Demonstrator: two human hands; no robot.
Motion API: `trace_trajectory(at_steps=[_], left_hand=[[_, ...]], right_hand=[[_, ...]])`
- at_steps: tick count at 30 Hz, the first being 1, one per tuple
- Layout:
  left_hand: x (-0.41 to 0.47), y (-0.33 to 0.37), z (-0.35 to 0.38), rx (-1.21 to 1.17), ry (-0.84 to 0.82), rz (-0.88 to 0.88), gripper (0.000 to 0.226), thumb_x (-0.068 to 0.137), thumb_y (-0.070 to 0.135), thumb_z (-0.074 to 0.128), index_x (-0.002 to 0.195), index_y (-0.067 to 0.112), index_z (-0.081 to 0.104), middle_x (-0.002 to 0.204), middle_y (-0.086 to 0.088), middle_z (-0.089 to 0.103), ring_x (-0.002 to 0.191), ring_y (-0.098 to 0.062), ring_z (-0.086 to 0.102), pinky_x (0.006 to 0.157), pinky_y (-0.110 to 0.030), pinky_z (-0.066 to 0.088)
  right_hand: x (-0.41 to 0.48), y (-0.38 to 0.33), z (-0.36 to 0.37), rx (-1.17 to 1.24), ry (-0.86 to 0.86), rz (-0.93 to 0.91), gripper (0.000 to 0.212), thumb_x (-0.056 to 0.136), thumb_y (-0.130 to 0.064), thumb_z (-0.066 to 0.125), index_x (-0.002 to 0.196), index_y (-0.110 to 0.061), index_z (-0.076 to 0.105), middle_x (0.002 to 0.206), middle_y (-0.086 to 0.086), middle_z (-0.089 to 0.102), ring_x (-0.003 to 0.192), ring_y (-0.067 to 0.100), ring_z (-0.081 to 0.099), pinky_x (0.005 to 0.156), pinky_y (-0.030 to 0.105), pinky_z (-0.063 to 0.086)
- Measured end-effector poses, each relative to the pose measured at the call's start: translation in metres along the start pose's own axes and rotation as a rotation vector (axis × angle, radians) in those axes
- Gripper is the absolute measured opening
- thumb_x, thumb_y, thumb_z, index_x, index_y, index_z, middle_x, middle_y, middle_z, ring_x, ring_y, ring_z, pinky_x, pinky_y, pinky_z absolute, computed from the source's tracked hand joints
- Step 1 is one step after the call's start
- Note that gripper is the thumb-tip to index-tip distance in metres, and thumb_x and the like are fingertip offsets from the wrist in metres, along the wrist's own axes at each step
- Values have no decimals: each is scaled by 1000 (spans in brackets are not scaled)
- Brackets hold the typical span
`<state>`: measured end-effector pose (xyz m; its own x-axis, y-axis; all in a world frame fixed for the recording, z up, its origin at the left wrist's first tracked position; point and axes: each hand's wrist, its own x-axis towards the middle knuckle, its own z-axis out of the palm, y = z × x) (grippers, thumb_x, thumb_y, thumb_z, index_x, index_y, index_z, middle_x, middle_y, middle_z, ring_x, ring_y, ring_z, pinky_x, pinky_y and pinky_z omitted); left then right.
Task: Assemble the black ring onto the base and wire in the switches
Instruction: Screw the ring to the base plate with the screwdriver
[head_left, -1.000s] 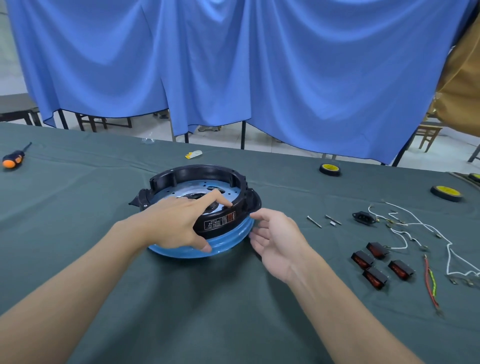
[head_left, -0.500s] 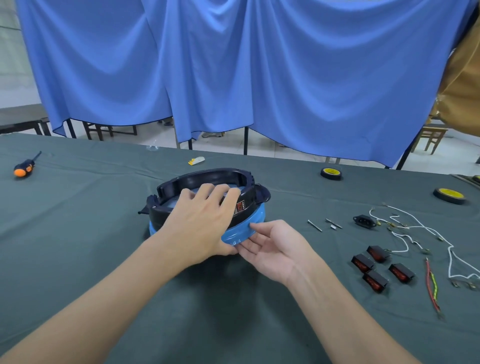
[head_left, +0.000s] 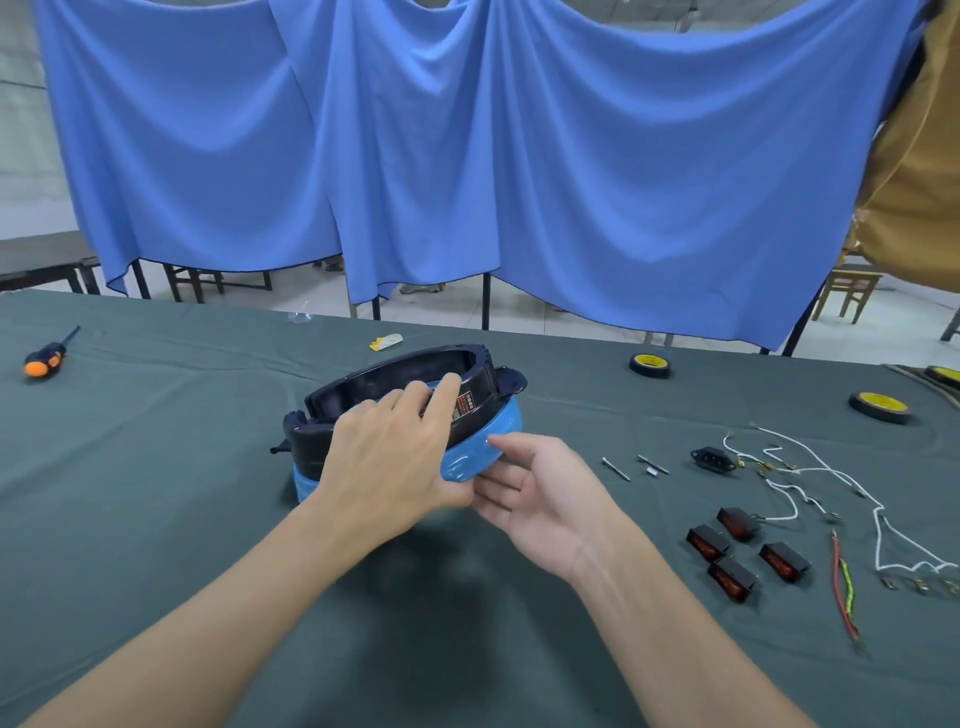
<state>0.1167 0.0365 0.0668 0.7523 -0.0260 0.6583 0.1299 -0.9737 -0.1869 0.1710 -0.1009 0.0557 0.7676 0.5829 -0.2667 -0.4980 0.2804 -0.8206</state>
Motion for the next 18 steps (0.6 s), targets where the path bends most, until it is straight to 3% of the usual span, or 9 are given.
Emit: trace_trajectory(at_steps=[3, 7, 9, 12, 14, 16, 18], left_hand=[[11, 2, -8, -106, 71, -105, 91, 41, 52, 85, 117, 7, 64, 75, -2, 63, 61, -27, 65, 49, -26, 33], [31, 1, -26, -393, 105, -378, 85, 50, 67, 64, 125, 32, 49, 96, 15, 63, 85, -21, 63, 67, -31, 39], [38, -4, -36, -614, 171, -515, 71, 46, 68, 58, 111, 42, 50, 84, 23, 62, 80, -11, 62, 65, -30, 42], [44, -12, -42, -945, 224, -695, 59, 42, 63, 64, 96, 39, 56, 74, 23, 67, 77, 0, 64, 69, -29, 51], [44, -17, -43, -1097, 255, -792, 54, 42, 60, 67, 91, 37, 61, 75, 25, 69, 76, 1, 65, 69, -25, 51], [43, -21, -44, -1289, 273, -908, 49, 45, 52, 72, 89, 30, 67, 73, 14, 72, 72, -10, 67, 69, -29, 52], [39, -26, -45, -1487, 241, -1036, 37, 55, 40, 77, 85, 20, 70, 70, 4, 72, 63, -18, 65, 63, -31, 53]], right_hand=[[-2, -13, 9, 79, -68, -146, 26, 95, -3, 46, 114, 2, 63, 108, 19, 71, 92, 32, 68, 92, 46, 51], [-8, -45, 30, -37, -157, -330, 22, 98, -6, 45, 107, 2, 63, 107, 16, 71, 85, 27, 67, 72, 34, 53], [-11, -61, 43, -160, -152, -395, 18, 97, -14, 49, 101, -3, 63, 106, 18, 70, 85, 27, 61, 75, 35, 45], [-11, -74, 58, -294, -176, -421, 34, 98, -28, 50, 110, -1, 67, 111, 14, 71, 93, 23, 64, 91, 38, 45], [-11, -74, 62, -443, -172, -441, 34, 99, -36, 47, 112, -12, 69, 111, -1, 72, 106, 7, 64, 97, 29, 43], [-9, -69, 63, -614, -148, -467, 31, 99, -43, 45, 107, -25, 70, 105, -21, 71, 98, -15, 59, 84, 16, 39], [-8, -62, 60, -768, -138, -480, 29, 98, -49, 43, 110, -37, 66, 102, -35, 64, 88, -29, 51, 74, 12, 35]])
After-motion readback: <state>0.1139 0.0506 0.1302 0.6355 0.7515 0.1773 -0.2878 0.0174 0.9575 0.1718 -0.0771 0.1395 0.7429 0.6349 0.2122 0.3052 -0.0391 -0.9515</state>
